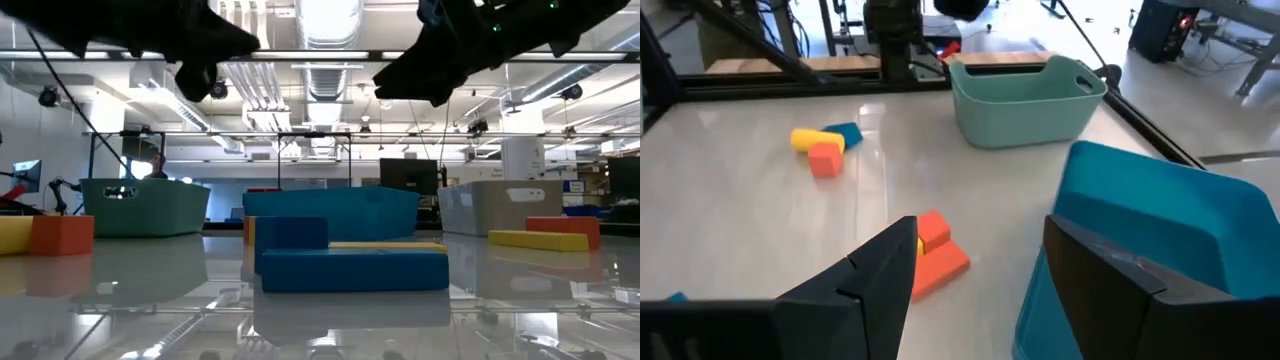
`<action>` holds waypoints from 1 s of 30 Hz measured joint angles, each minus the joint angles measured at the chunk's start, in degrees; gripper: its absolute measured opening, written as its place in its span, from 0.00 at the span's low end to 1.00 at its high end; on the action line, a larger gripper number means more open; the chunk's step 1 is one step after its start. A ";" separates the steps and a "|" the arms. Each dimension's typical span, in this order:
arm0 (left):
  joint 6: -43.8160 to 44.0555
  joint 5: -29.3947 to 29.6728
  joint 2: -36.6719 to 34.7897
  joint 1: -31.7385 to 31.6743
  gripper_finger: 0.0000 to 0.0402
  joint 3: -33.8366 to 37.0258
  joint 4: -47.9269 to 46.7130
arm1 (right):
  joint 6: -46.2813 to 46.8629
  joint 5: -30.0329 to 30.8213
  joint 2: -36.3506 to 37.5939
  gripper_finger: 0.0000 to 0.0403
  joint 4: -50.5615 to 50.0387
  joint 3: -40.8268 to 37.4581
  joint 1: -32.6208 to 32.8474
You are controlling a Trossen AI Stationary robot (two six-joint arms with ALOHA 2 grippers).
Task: Sort & place blocks by color
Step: Put the orange block into the green bin
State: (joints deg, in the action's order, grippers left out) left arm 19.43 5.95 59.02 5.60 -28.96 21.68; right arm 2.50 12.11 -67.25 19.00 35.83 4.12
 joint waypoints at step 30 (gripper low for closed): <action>-1.69 -11.03 18.41 13.82 0.24 -17.61 -65.77 | 2.05 -0.03 0.79 0.52 1.52 -3.25 0.00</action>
State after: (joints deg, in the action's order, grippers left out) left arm 17.74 -5.08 77.43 19.42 -46.57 -44.10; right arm 4.56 12.08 -66.46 20.51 32.58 4.12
